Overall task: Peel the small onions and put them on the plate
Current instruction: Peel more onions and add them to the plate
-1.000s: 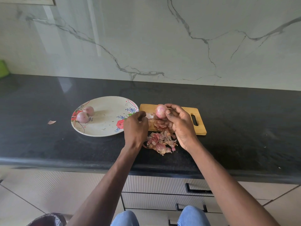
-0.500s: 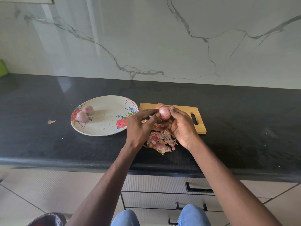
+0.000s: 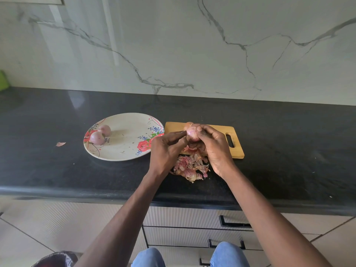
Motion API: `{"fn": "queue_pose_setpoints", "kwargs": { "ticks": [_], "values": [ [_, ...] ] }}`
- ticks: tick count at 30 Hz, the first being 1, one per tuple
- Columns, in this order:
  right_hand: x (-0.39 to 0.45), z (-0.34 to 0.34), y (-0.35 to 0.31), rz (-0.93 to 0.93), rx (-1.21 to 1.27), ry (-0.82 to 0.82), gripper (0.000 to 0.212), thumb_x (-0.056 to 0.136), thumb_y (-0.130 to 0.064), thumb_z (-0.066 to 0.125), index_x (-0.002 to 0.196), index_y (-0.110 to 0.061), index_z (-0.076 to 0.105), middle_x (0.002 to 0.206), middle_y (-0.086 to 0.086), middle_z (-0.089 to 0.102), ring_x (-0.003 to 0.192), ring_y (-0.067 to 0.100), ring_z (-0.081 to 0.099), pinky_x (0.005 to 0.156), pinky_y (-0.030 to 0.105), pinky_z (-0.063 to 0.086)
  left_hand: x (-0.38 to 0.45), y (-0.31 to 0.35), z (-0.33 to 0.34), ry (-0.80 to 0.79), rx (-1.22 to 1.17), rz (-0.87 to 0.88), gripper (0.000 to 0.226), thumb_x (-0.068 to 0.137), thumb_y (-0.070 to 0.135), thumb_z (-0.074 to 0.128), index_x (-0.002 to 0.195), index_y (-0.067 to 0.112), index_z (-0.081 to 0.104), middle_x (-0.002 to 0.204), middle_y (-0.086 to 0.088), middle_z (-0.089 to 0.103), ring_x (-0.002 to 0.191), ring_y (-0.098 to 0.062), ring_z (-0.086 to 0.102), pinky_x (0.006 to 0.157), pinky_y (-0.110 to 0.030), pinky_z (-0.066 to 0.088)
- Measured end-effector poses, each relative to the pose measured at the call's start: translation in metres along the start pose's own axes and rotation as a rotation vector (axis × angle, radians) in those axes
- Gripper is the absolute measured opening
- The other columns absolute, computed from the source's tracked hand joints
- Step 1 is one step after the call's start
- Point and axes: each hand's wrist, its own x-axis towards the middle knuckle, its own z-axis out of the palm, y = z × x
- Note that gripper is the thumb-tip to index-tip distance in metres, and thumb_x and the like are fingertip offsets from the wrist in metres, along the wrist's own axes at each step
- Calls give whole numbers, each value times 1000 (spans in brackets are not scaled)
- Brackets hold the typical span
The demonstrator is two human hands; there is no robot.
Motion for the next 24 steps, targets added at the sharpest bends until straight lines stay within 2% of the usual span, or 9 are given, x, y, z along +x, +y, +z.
{"fn": "queue_pose_setpoints", "kwargs": {
  "ticks": [3, 7, 10, 13, 17, 21, 24],
  "values": [
    [0, 1, 1, -4, 4, -4, 26, 98, -23, 62, 114, -6, 72, 114, 12, 73, 106, 35, 70, 84, 42, 61, 1, -2, 0, 14, -67, -27, 22, 90, 14, 65, 108, 15, 77, 104, -3, 78, 97, -17, 75, 86, -44, 61],
    [-1, 1, 0, -8, 16, 2, 28, 95, -24, 64, 115, -5, 72, 117, 11, 73, 110, 31, 69, 91, 46, 58, 2, -6, 1, 10, -111, -60, 25, 90, 18, 69, 110, 4, 77, 103, -7, 78, 96, -23, 75, 87, -52, 59],
    [-1, 0, -1, -26, -16, 15, 29, 94, -24, 66, 116, -6, 72, 115, 9, 74, 110, 26, 70, 92, 43, 57, 3, -6, 0, 4, -149, -97, 23, 91, 12, 72, 110, 1, 76, 104, -9, 78, 95, -24, 75, 89, -50, 59],
    [-2, 2, -3, -26, -11, 21, 29, 93, -21, 67, 118, -6, 72, 116, 8, 74, 108, 23, 70, 86, 35, 59, 5, -5, 0, -23, -249, -139, 23, 90, 4, 71, 111, -4, 74, 106, -14, 77, 99, -29, 74, 92, -45, 59],
    [-1, 1, -5, 14, 79, -20, 35, 84, -27, 72, 116, -15, 74, 120, 8, 73, 115, 27, 67, 96, 45, 55, 6, -3, 0, -37, -347, -167, 23, 90, 0, 68, 113, -6, 72, 106, -16, 76, 102, -30, 73, 89, -33, 58],
    [-1, -1, -6, 67, 148, -100, 34, 89, -8, 67, 122, -17, 71, 123, 9, 71, 116, 28, 66, 99, 37, 54, 6, -8, -2, 3, -345, -170, 23, 93, -1, 64, 114, -6, 72, 106, -17, 76, 101, -33, 73, 94, -43, 57],
    [-2, -2, -7, 50, 105, -102, 38, 87, -6, 70, 124, -17, 70, 121, 9, 72, 115, 29, 67, 98, 38, 54, 6, -8, -1, 43, -280, -146, 24, 92, 6, 67, 114, -1, 74, 105, -13, 77, 99, -30, 74, 94, -47, 57]
  ]
}}
